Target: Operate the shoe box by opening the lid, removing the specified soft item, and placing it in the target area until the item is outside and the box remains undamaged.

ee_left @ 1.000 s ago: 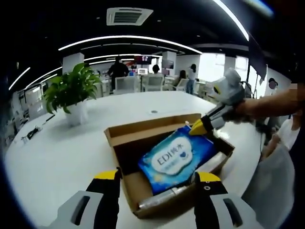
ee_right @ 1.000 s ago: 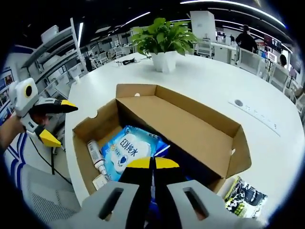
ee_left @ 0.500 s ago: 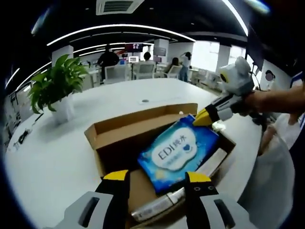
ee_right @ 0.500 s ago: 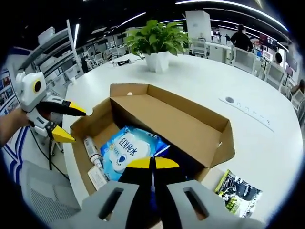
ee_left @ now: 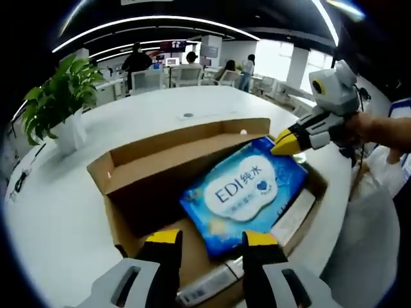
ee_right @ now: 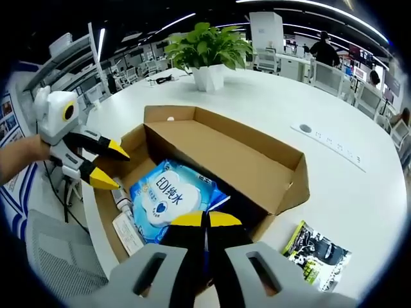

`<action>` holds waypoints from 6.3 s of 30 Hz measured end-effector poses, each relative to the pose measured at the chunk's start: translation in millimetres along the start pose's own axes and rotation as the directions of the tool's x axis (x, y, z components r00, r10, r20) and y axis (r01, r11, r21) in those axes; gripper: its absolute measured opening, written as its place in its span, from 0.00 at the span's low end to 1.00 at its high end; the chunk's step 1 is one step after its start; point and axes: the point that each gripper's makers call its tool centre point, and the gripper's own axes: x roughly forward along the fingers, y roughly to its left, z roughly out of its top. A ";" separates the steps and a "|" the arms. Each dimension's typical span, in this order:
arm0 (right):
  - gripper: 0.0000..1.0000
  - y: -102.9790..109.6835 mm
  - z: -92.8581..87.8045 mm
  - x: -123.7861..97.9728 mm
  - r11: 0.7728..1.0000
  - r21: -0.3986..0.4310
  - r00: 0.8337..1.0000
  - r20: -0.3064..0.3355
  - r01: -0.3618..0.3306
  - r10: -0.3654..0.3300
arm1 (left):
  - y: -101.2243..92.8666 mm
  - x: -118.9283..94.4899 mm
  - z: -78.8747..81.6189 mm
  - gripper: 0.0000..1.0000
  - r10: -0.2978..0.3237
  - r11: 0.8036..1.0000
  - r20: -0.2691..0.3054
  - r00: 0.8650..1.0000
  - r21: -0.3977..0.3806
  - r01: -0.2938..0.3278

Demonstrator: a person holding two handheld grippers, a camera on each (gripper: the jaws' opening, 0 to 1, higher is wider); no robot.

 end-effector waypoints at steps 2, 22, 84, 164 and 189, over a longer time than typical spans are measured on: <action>0.00 0.3 -1.2 -2.0 1.000 -0.004 1.000 -0.002 0.004 -0.004 | -6.3 -2.7 -0.8 0.35 0.004 1.000 -0.020 1.000 0.007 -0.004; 0.00 -5.3 -8.7 3.1 1.000 -0.015 1.000 -0.017 0.022 -0.022 | -13.8 21.1 -11.4 0.28 -0.092 0.988 -0.076 0.993 -0.132 0.082; 0.00 -0.6 4.6 -17.9 0.979 0.202 0.996 0.087 -0.025 0.007 | -21.0 -8.2 16.8 0.00 -0.078 0.943 0.045 0.996 -0.322 0.088; 0.00 -139.5 -51.6 -167.0 0.917 0.378 0.967 0.160 0.127 -0.199 | -191.2 62.0 125.8 0.00 -0.230 0.935 0.133 0.964 -0.246 0.257; 0.00 -190.5 -82.3 -143.9 0.898 0.410 0.970 0.104 0.161 -0.222 | -204.5 121.4 136.5 0.00 -0.222 0.964 0.017 0.975 -0.148 0.222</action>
